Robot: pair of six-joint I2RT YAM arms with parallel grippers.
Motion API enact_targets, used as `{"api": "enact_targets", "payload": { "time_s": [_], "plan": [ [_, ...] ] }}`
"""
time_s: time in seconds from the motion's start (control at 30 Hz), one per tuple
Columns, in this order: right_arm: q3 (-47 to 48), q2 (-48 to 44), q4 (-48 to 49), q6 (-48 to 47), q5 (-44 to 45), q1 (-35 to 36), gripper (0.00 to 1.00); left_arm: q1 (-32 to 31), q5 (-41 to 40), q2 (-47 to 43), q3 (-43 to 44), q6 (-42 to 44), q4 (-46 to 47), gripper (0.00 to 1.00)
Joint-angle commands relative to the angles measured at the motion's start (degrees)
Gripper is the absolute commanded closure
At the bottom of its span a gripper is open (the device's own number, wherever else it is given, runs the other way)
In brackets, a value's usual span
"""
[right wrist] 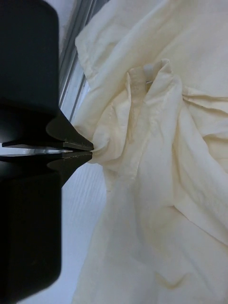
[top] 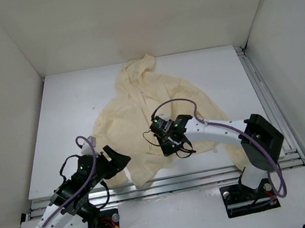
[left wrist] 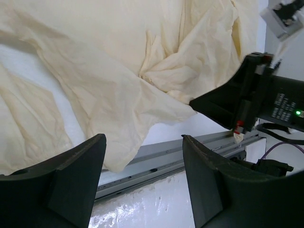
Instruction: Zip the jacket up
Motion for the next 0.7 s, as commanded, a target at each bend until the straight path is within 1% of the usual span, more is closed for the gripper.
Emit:
{"api": "enact_targets", "payload": {
  "time_s": [0.0,0.07,0.2,0.3,0.33,0.37,0.4,0.43,0.5,0.6,0.67],
  "plan": [
    [-3.05,-6.00,0.69,3.03,2.24,0.16,1.00,0.46,0.55,0.74,0.33,-0.79,1.86,0.39],
    [-4.64,-6.62,0.78,3.73,2.15,0.95,1.00,0.46,1.17,1.26,0.41,-0.61,2.29,0.39],
    [-5.52,-5.84,1.04,4.43,1.98,5.42,1.00,0.46,1.87,2.58,0.06,-0.61,3.17,0.39],
    [-5.09,-5.66,1.13,3.56,-0.57,7.54,1.00,0.46,3.36,5.64,0.67,-0.79,4.75,0.39],
    [-4.82,-6.18,1.05,3.56,-0.75,7.72,0.98,0.46,3.89,6.79,1.03,-0.61,5.45,0.39],
    [-4.47,-6.71,1.05,3.99,0.04,7.64,0.86,0.46,4.24,8.02,1.38,-0.35,5.81,0.39],
    [-4.56,-8.28,0.96,5.48,0.91,7.55,0.78,0.46,4.51,10.47,2.16,-0.26,6.25,0.40],
    [-4.38,-8.99,0.96,6.27,3.36,7.64,0.67,0.46,5.47,11.80,2.43,-0.17,7.21,0.39],
    [-4.21,-9.52,0.87,8.04,4.78,6.50,0.62,0.46,6.61,15.22,3.40,-0.61,8.36,0.40],
    [-3.85,-8.39,0.61,9.62,6.02,3.86,0.61,0.46,7.41,19.62,5.06,-1.66,10.12,0.40],
    [-3.50,-6.90,0.61,10.15,7.60,2.98,0.56,-0.07,6.97,22.51,5.95,-2.01,10.21,0.40]
  ]
}}
